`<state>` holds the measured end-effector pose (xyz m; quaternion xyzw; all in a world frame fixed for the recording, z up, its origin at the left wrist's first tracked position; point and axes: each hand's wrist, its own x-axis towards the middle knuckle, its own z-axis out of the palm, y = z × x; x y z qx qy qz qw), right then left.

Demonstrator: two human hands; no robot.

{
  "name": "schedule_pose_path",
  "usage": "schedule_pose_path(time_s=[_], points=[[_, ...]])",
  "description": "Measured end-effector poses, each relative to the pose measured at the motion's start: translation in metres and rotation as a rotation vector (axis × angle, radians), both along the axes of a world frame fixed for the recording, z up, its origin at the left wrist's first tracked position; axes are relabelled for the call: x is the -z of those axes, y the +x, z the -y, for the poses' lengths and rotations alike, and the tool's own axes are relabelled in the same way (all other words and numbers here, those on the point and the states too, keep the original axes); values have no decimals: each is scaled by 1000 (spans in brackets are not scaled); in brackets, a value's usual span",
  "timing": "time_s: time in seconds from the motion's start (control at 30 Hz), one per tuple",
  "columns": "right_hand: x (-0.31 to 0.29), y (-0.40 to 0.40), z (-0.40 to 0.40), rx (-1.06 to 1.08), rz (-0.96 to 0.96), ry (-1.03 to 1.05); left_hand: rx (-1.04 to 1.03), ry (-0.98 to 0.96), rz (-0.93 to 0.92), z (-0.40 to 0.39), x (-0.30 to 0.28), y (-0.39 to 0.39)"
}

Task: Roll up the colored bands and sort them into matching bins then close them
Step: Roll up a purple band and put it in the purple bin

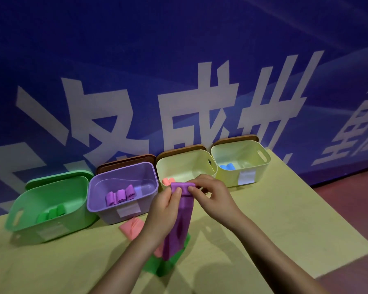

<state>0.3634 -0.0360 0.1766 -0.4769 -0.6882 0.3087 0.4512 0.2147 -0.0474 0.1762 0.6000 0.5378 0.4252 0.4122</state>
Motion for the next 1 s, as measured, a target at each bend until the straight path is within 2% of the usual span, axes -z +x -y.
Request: schedule_pose_path(time_s=[0.07,0.2,0.3,0.4,0.5,0.7,0.87,1.0], points=[[2,-4,-9,20,83,55,-43,27,-79,-7,5,-3],[4,-14,-20,53,183,170,-83,71,-89,-14,7,-9],[6,-22,-17,86,172,218,-141,154,-30,-10,3,-4],[11,-25,-11,111,170,239,-165,151,39,-1,6,1],[20,-25,-4,136,182,284,-204,195,-53,2,23,-1],[35,-25,2,143,215,291,-194,66,105,8,27,5],[36,-22,-4,149,182,266,-172,-26,220,5,21,5],[36,-20,-9,131,111,185,-167,-182,337,-2,16,5]])
